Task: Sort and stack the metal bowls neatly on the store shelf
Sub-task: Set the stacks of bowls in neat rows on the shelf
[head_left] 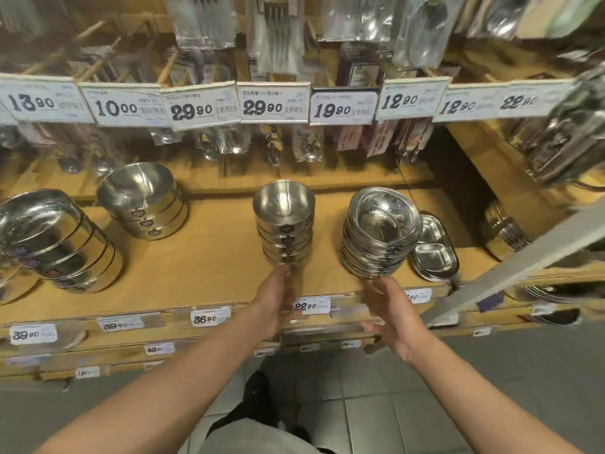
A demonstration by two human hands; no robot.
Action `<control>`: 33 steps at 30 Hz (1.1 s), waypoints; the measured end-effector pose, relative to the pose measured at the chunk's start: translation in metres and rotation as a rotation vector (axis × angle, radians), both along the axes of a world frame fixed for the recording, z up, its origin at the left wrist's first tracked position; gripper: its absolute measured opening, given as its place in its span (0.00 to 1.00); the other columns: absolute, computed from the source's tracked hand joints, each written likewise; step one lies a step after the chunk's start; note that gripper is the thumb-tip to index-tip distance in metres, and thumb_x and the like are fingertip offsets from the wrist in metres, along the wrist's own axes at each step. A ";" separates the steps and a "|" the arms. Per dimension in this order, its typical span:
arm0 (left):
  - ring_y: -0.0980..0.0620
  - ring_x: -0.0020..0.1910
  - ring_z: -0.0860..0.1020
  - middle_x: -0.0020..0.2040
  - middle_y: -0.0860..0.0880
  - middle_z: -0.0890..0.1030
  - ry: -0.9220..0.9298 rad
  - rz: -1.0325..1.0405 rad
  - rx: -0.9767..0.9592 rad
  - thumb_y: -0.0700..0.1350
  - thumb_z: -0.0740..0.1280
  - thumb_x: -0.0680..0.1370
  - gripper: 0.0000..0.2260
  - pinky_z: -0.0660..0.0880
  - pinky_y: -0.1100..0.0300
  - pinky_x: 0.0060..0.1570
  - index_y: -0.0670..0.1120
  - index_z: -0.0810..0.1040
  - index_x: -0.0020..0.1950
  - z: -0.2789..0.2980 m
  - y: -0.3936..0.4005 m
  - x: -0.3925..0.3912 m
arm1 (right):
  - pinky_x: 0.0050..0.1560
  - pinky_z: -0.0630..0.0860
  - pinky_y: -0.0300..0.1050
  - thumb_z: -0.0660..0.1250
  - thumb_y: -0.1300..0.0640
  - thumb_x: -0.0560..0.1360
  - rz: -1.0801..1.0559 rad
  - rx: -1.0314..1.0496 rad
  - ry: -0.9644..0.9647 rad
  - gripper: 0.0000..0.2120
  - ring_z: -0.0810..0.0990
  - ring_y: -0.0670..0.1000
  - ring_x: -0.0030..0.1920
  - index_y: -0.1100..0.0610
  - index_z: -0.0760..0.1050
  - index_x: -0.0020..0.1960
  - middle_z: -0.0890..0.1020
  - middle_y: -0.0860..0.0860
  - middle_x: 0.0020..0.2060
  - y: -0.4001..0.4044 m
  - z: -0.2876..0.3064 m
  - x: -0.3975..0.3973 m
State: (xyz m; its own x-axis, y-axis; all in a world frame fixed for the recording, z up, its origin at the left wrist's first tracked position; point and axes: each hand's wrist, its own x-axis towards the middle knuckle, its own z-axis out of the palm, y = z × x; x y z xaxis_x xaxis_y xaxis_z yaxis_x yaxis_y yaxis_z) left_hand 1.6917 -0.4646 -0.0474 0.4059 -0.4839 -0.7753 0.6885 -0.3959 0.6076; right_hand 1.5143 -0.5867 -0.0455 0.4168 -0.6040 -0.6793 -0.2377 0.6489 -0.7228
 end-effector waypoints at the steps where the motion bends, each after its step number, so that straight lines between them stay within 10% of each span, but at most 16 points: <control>1: 0.50 0.42 0.75 0.43 0.49 0.77 -0.003 -0.027 -0.001 0.61 0.61 0.80 0.17 0.76 0.55 0.38 0.48 0.78 0.54 0.000 -0.007 -0.009 | 0.50 0.75 0.52 0.58 0.42 0.81 -0.035 0.005 0.004 0.16 0.77 0.51 0.52 0.53 0.77 0.55 0.80 0.52 0.53 -0.008 0.001 -0.010; 10: 0.51 0.67 0.66 0.80 0.52 0.60 -0.029 -0.161 -0.182 0.64 0.59 0.81 0.28 0.76 0.54 0.49 0.60 0.57 0.80 0.028 -0.085 -0.042 | 0.52 0.76 0.56 0.55 0.38 0.80 -0.154 -0.090 -0.005 0.12 0.77 0.50 0.56 0.40 0.75 0.53 0.80 0.44 0.51 -0.078 0.017 -0.004; 14: 0.51 0.72 0.69 0.74 0.55 0.69 -0.003 -0.114 -0.217 0.63 0.57 0.83 0.22 0.75 0.47 0.62 0.60 0.67 0.75 0.027 -0.111 -0.034 | 0.64 0.74 0.62 0.57 0.36 0.79 -0.184 -0.054 -0.050 0.18 0.79 0.54 0.60 0.44 0.78 0.58 0.84 0.46 0.53 -0.089 0.016 0.012; 17: 0.56 0.62 0.75 0.60 0.58 0.78 0.012 -0.090 -0.223 0.62 0.59 0.83 0.12 0.77 0.53 0.54 0.60 0.76 0.59 0.024 -0.122 -0.027 | 0.63 0.74 0.60 0.57 0.36 0.78 -0.185 -0.052 -0.053 0.19 0.80 0.53 0.59 0.45 0.79 0.58 0.85 0.46 0.52 -0.091 0.014 0.018; 27: 0.54 0.65 0.72 0.64 0.58 0.75 -0.024 -0.102 -0.196 0.61 0.58 0.83 0.14 0.75 0.52 0.58 0.59 0.75 0.65 0.034 -0.124 -0.015 | 0.63 0.73 0.63 0.52 0.39 0.81 -0.213 -0.019 -0.095 0.19 0.76 0.52 0.60 0.45 0.77 0.58 0.80 0.49 0.61 -0.099 0.020 0.029; 33: 0.53 0.60 0.76 0.64 0.53 0.77 -0.094 -0.192 -0.046 0.61 0.62 0.81 0.22 0.78 0.57 0.44 0.52 0.72 0.70 0.019 -0.036 -0.023 | 0.42 0.80 0.56 0.51 0.42 0.83 -0.314 0.123 -0.066 0.21 0.75 0.55 0.54 0.54 0.70 0.67 0.74 0.55 0.60 -0.043 0.005 0.007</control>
